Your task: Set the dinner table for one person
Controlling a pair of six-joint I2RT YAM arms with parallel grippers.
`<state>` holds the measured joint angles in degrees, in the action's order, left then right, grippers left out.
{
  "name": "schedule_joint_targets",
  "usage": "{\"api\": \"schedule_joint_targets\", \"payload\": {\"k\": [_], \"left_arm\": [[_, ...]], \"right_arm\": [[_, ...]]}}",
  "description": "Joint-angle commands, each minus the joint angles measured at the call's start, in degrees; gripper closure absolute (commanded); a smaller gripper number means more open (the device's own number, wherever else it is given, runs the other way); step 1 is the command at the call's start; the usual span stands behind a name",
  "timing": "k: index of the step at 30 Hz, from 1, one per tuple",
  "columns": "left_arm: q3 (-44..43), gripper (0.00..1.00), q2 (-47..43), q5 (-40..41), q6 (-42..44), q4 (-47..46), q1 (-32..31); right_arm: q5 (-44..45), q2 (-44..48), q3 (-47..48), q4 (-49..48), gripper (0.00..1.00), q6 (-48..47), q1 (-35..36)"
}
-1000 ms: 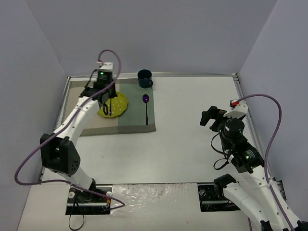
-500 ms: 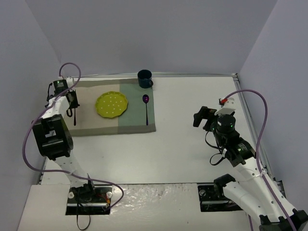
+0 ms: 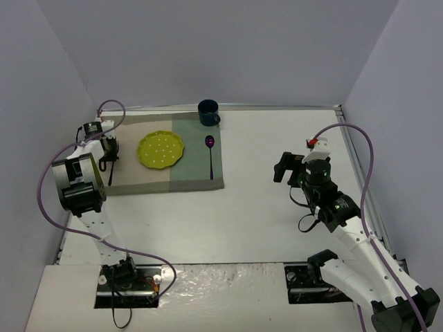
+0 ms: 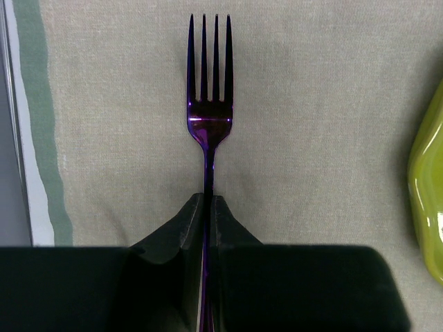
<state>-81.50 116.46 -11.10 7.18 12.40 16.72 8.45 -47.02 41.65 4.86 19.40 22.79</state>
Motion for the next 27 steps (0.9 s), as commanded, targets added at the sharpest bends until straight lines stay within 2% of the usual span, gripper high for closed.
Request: {"api": "schedule_joint_targets", "payload": {"k": [1,13,14,16,22,25,27], "left_arm": [[-3.12,1.0,-2.03,-0.77,1.44,-3.28,0.86],[-3.09,1.0,-1.64,1.17,2.58,-1.67,0.95],[-3.12,0.96,-1.61,1.36,2.61,-1.55,0.95],[-3.05,0.81,-1.68,1.76,2.42,-1.42,0.95],[-3.07,0.53,-4.64,2.05,1.14,-1.31,0.95],[-3.9,0.43,-8.42,1.99,-0.56,-0.08,0.94],[-5.02,0.4,-11.55,1.51,-2.94,1.34,0.83]], "right_arm": [[-0.57,-1.48,0.49,-4.25,0.01,-0.55,-0.29],[-1.46,-2.16,0.49,-6.44,0.01,-0.41,-0.29],[-1.47,-2.08,0.45,-6.45,0.01,-0.4,-0.29],[-1.67,-1.95,0.45,-6.45,0.01,-0.33,-0.29],[-1.86,-1.13,1.02,-6.44,0.01,-0.41,-0.29],[-1.86,-0.43,1.74,-6.36,0.01,-0.52,-0.29],[-1.83,0.47,2.25,-6.36,0.01,-0.81,-0.29]]}}
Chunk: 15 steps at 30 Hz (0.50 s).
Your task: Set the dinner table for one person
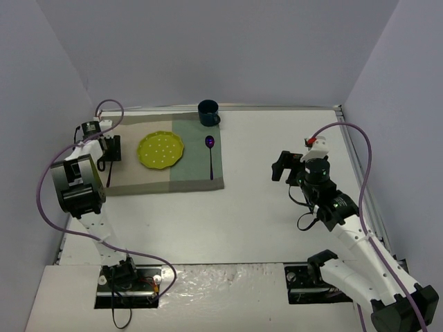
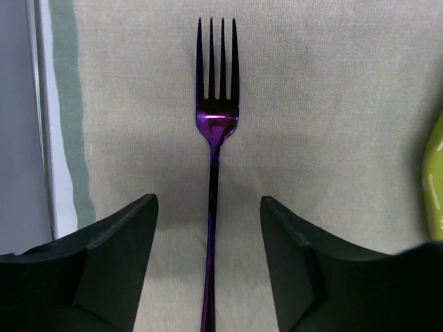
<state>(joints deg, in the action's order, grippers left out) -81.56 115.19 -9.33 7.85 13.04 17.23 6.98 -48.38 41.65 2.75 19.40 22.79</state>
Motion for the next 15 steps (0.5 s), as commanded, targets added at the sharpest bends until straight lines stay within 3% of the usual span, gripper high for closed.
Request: {"api": "schedule_joint_targets", "payload": {"k": [1,9,11,15], "left_arm": [[-5.32,0.39,-12.61,-0.51,-4.34,1.27,0.26],[-8.79,0.19,-36.04,0.1,-13.63,13.48,0.17],[-6.72,0.05,-43.3,0.33,-14.81,14.51,0.17],[-4.98,0.03,-54.41,1.34,-16.82,18.0,-1.26]], "right_arm": [[-0.26,2.34,2.59,-4.23,0.0,-1.15,-0.29],[3.66,6.71,7.65,0.04,0.0,-3.05,-0.2],[5.15,8.07,9.39,1.33,0.0,-3.57,-0.15],[7.54,11.04,12.66,3.52,0.0,-4.81,0.64]]}}
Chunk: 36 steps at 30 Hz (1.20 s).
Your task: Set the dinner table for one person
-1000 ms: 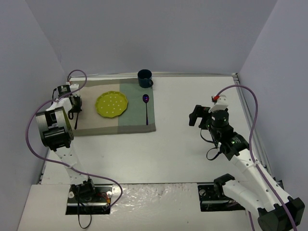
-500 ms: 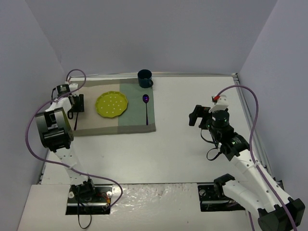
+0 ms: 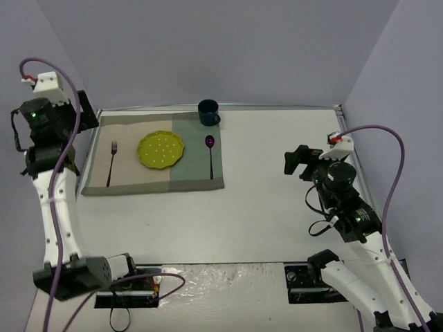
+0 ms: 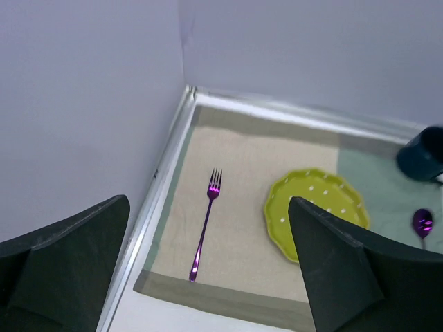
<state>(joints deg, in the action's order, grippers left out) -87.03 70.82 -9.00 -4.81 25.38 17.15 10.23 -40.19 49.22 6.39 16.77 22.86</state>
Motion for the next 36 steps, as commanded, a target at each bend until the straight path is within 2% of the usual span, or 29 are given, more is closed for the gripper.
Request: {"api": "schedule_joint_targets", "payload": {"k": [1,3,7,13,19,36], "left_arm": [[-0.63,0.03,-11.18,1.37,-4.01,9.46,-2.25],[-1.67,0.03,-12.83,2.12,-3.77,13.82,-5.4],[1.37,0.03,-19.97,4.93,-4.21,16.86,-11.92],[3.22,0.03,-29.3,12.31,-4.34,24.18,-16.03],[5.62,0.03,-36.21,17.06,-5.61,26.13,-16.53],[9.71,0.03,-39.02,19.82,-7.31,24.0,-18.38]], "right_arm": [[4.5,3.43,5.76,0.3,0.0,-2.69,0.82],[5.49,4.5,6.84,0.79,0.0,-3.81,0.94],[8.89,6.82,7.34,1.17,0.0,-6.78,1.59],[13.45,9.76,6.37,0.76,0.0,-9.24,3.22],[17.94,9.71,5.55,0.3,0.0,-10.78,5.86],[20.2,8.72,6.34,-0.94,0.0,-12.82,7.12]]}}
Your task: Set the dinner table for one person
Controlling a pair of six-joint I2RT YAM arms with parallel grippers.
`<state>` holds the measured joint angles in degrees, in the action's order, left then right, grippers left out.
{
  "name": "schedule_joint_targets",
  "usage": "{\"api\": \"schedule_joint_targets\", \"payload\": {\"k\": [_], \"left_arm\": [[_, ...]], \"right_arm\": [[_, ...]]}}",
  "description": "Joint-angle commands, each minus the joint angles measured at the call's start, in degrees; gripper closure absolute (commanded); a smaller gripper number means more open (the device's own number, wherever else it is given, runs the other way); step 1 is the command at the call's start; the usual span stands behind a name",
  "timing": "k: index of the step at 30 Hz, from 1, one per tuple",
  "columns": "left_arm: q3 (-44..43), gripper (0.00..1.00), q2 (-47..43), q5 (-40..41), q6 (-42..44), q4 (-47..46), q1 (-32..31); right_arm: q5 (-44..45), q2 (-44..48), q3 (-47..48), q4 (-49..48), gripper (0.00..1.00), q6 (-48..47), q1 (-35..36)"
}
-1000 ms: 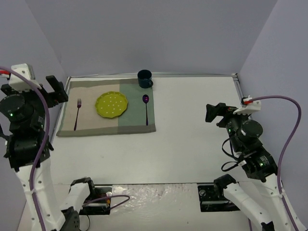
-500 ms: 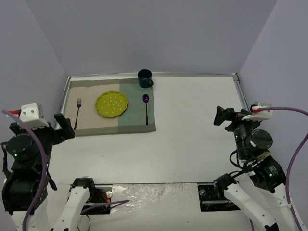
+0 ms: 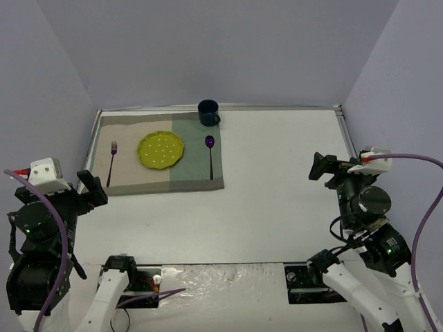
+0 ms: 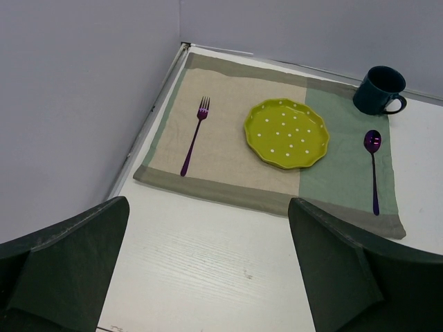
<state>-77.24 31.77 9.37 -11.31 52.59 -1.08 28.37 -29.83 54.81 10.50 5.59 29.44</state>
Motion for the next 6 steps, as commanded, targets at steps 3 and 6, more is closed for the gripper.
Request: {"api": "schedule_joint_targets", "payload": {"k": [3,6], "left_arm": [[0.42,0.03,-0.64,1.86,-0.56,-3.38,-0.15],[0.2,0.03,-0.7,2.46,-0.06,-3.06,-0.25]], "right_arm": [[2.3,-1.64,0.83,-5.39,0.0,-1.98,0.71],[2.48,-1.44,0.5,-5.77,0.0,-2.08,0.8]]}}
